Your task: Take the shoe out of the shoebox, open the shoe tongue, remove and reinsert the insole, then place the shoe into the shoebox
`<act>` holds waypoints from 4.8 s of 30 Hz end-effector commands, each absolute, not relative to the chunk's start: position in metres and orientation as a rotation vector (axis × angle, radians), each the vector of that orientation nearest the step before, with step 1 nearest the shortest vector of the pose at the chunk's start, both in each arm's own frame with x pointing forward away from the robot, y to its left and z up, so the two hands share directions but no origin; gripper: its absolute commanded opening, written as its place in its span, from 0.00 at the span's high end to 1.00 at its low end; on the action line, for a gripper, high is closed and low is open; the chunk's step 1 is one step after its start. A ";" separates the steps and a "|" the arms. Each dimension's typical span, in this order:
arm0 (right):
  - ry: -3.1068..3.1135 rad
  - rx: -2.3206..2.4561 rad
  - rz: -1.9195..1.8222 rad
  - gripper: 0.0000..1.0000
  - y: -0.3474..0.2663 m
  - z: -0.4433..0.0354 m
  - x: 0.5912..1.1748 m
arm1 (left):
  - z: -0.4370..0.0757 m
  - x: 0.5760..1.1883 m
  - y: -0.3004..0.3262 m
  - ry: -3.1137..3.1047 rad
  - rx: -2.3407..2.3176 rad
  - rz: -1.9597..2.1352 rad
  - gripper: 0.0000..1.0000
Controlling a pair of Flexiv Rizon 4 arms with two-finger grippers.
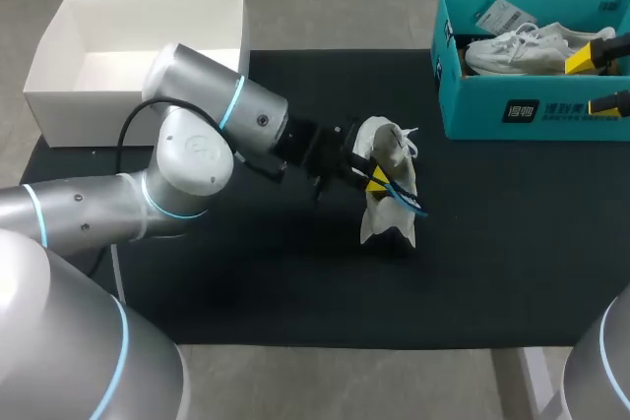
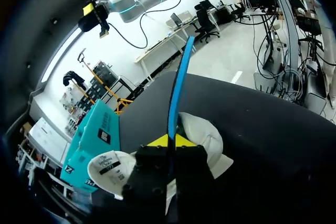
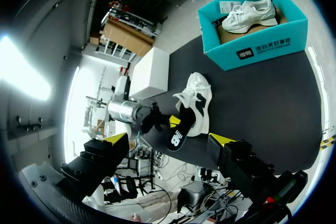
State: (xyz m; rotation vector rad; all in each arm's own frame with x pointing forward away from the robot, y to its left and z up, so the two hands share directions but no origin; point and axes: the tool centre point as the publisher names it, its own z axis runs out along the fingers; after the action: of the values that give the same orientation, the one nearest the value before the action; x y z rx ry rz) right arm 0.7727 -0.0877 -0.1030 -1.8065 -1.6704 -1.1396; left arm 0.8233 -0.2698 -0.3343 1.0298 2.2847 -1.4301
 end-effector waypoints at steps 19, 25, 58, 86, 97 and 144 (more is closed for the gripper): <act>-1.671 -1.810 -1.137 0.00 -0.088 -0.103 0.772 | -0.360 0.858 -0.263 2.409 0.819 -1.419 1.00; -1.671 -1.810 -1.137 0.00 -0.088 -0.103 0.772 | -0.363 0.868 -0.262 2.417 0.757 -1.417 1.00; -1.671 -1.810 -1.137 0.00 -0.088 -0.103 0.772 | -0.344 0.840 -0.275 2.368 0.877 -1.419 1.00; -1.671 -1.810 -1.137 0.00 -0.088 -0.103 0.772 | -0.332 0.839 -0.265 2.342 0.854 -1.408 0.51; -1.671 -1.810 -1.137 0.00 -0.088 -0.103 0.772 | -0.334 0.828 -0.279 2.355 0.943 -1.400 0.78; -1.671 -1.810 -1.137 0.00 -0.088 -0.103 0.772 | -0.372 0.848 -0.276 2.476 1.107 -1.097 1.00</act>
State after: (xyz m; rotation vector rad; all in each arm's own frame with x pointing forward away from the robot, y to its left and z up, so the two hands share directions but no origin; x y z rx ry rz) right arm 0.7727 -0.0878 -0.1029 -1.8066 -1.6705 -1.1393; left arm 0.8445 -0.2716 -0.3691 1.0967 2.4596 -1.1111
